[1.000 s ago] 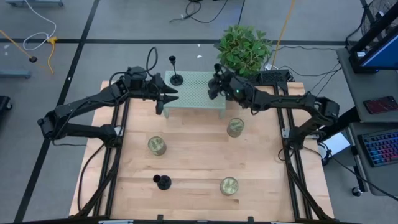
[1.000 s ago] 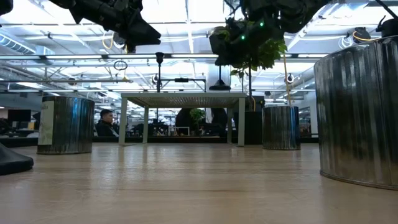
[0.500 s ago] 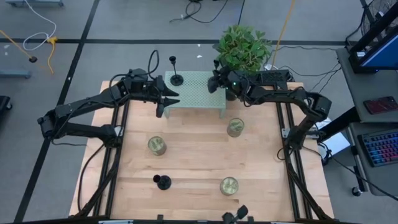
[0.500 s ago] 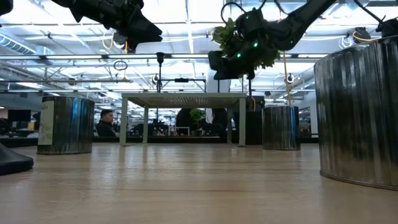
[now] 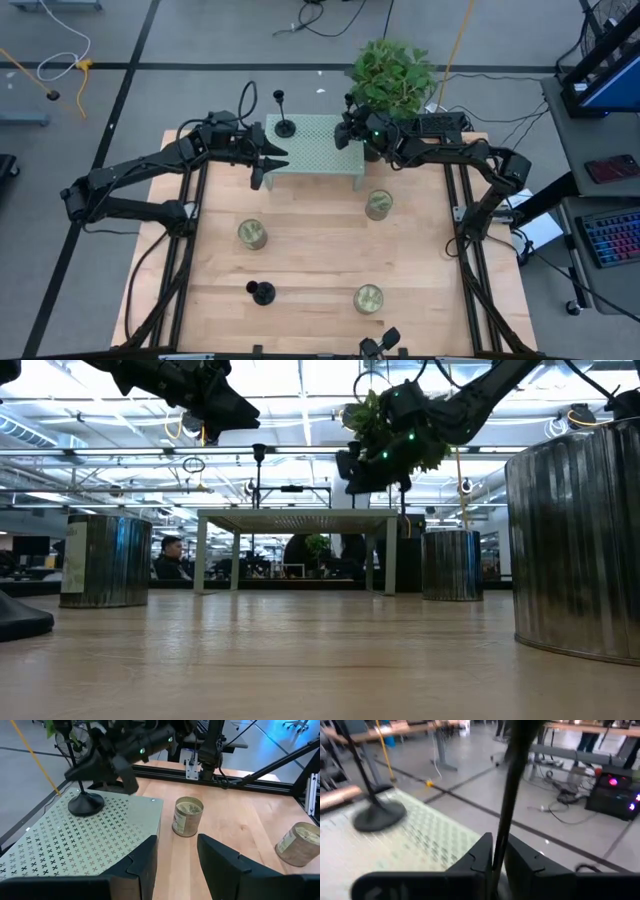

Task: Pick & Place candle stick holders
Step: Put the top candle holder on the shelf, then put the candle holder on the shelf

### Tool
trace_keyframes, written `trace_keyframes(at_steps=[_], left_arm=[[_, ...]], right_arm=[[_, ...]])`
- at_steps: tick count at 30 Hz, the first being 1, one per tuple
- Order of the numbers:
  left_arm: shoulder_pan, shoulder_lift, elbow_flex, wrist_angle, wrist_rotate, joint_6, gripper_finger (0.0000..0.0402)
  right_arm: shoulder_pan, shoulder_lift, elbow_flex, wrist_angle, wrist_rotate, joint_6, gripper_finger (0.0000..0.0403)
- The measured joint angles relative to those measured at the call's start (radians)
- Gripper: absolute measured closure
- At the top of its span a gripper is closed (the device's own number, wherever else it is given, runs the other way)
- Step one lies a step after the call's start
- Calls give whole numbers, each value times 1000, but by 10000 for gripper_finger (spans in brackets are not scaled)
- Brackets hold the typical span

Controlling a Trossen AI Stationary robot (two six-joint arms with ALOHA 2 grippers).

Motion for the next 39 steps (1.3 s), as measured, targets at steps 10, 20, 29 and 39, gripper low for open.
trace_keyframes(at_steps=[10, 20, 29, 39], left_arm=[[-15, 0, 0, -82, 0, 107, 256], [-106, -8, 0, -159, 0, 151, 256], [-229, -117, -1, -307, -320, 47, 257], [-393, -223, -1, -544, -438, -181, 257]], right_arm=[[1, -1, 0, 4, 2, -53, 282], [8, -2, 0, -6, 5, -103, 223], [28, -58, 1, -127, 60, -105, 192], [105, -108, 1, -262, 55, -74, 188]])
